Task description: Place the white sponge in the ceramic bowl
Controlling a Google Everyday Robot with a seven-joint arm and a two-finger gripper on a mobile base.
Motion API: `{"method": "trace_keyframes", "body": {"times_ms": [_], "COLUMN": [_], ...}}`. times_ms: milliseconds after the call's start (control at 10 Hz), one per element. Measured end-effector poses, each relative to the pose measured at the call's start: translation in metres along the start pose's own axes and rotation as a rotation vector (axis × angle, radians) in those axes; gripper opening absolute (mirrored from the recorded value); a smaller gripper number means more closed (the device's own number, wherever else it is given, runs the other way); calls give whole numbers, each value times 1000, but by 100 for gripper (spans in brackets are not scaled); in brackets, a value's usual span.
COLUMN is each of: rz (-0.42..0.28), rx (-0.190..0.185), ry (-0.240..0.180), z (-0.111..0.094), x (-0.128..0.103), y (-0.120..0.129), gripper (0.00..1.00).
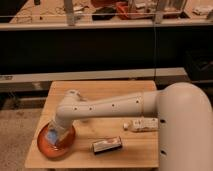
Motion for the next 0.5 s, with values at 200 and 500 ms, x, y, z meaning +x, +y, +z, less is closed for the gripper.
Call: {"method": "trace_keyframes", "body": {"times_ms": [200, 500], "rz": [0, 4], "rx": [-3, -6], "ry": [-3, -9], "z": [1, 3], "x": [0, 2], "y": [-1, -3], "gripper": [80, 80]}}
